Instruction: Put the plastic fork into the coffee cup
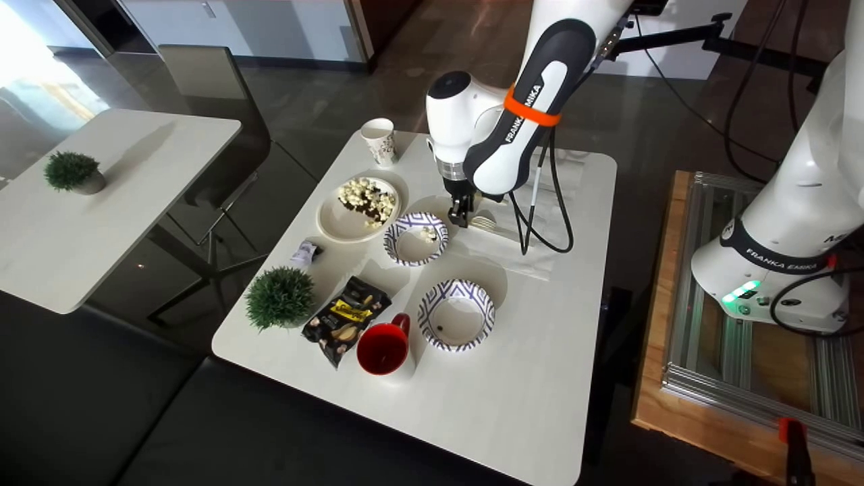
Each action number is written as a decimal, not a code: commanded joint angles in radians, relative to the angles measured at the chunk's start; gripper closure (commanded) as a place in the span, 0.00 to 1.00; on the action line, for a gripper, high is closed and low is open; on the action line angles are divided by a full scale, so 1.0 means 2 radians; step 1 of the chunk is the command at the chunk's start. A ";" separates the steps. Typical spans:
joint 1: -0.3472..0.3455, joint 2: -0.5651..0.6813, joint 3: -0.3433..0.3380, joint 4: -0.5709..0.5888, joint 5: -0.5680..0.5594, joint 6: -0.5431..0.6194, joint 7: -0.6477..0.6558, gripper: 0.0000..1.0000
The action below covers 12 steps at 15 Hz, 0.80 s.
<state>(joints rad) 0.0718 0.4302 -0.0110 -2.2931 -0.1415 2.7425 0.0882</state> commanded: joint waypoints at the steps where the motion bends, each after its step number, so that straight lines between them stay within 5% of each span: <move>1: -0.025 0.002 0.021 0.001 0.035 0.010 -0.036 0.45; 3: -0.040 0.001 0.034 0.000 0.058 0.011 -0.057 0.40; 12: -0.067 -0.002 0.050 -0.001 0.092 0.006 -0.091 0.48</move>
<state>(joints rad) -0.0299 0.4302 0.0620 -2.2932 -0.0093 2.7487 -0.0399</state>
